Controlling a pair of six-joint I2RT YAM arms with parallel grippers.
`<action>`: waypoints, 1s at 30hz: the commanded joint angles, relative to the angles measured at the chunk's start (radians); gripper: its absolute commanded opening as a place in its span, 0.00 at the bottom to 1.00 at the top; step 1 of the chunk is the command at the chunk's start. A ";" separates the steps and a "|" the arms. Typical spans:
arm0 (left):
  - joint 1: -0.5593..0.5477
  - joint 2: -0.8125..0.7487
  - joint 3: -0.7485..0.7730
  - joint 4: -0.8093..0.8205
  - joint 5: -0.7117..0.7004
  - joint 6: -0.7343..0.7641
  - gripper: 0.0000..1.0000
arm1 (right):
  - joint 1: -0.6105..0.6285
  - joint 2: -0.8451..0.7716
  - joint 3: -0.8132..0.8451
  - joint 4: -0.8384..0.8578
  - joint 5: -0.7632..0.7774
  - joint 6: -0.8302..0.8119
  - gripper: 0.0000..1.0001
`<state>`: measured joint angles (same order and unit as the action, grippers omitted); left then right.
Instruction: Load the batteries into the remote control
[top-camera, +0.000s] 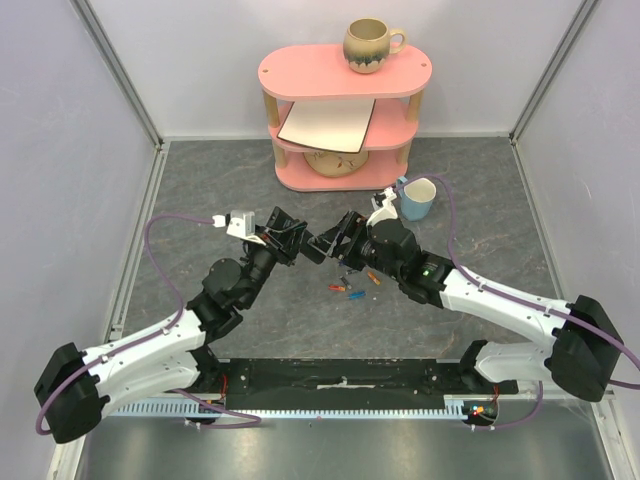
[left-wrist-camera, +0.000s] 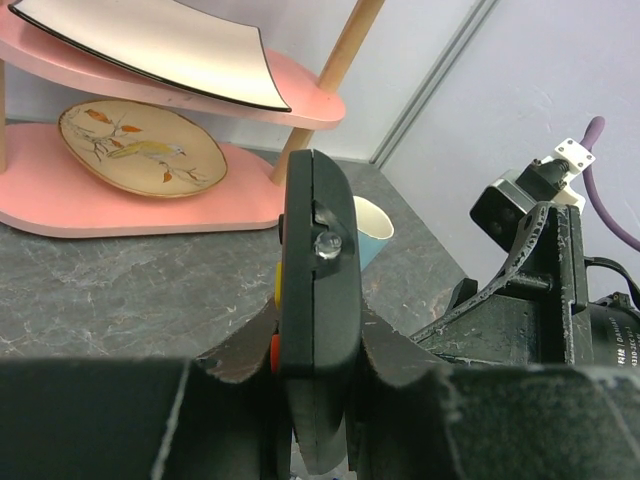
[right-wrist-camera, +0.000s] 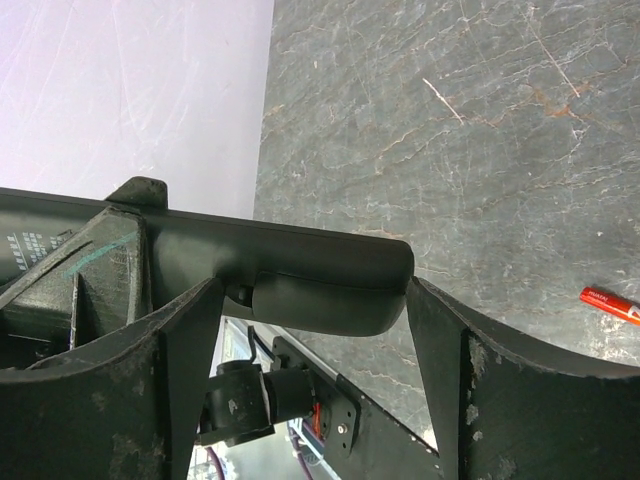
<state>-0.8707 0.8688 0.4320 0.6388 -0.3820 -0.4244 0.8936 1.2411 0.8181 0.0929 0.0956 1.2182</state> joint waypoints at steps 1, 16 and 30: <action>-0.005 0.009 0.056 0.084 0.026 -0.002 0.02 | 0.001 0.009 0.039 -0.004 -0.005 -0.011 0.82; -0.007 0.006 0.065 0.099 0.018 0.009 0.02 | 0.001 -0.003 0.018 -0.028 0.023 0.000 0.78; -0.007 -0.001 0.063 0.093 0.011 0.016 0.02 | -0.001 -0.023 -0.007 -0.042 0.036 0.000 0.82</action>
<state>-0.8711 0.8791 0.4370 0.6384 -0.3824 -0.4213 0.8936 1.2385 0.8181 0.0818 0.1032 1.2129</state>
